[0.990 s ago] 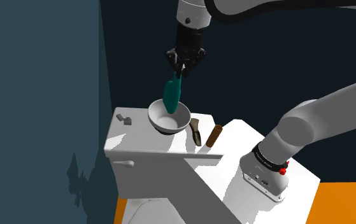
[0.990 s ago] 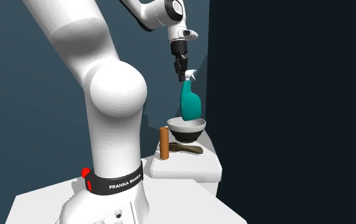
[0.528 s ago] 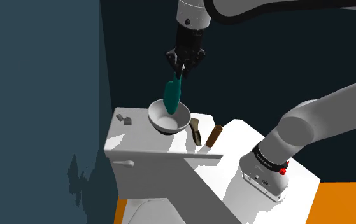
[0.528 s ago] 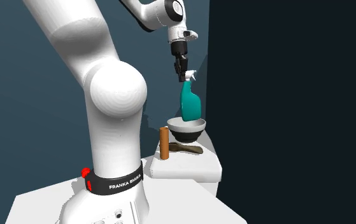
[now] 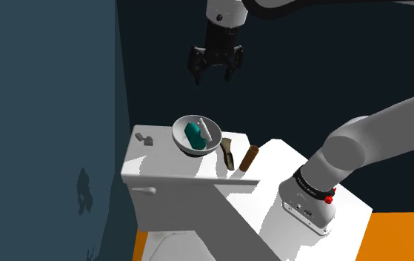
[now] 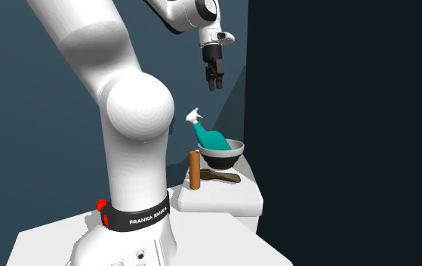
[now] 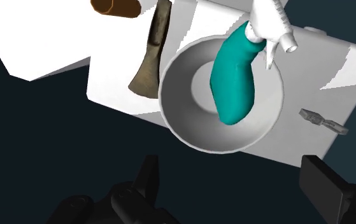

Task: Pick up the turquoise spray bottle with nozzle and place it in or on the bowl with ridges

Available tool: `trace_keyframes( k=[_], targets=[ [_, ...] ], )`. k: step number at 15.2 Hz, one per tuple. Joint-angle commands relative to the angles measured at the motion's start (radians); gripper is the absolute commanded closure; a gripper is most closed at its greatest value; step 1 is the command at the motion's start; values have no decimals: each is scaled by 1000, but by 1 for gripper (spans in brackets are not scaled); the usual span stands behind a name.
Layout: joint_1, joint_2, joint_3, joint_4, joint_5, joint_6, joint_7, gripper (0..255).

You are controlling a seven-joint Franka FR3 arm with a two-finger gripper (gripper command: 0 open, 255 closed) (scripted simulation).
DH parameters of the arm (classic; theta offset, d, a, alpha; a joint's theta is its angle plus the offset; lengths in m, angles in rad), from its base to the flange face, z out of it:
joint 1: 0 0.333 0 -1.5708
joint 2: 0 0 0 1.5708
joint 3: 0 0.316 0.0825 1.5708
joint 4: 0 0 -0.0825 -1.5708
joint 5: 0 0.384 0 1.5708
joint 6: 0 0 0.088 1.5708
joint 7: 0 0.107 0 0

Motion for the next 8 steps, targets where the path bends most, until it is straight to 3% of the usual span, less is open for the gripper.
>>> trace_keyframes(
  k=[1, 8],
  targets=[
    [-1, -3, -6, 63, -2, -66, 3, 0],
    [-2, -1, -8, 90, -4, -92, 4, 0]
  ],
)
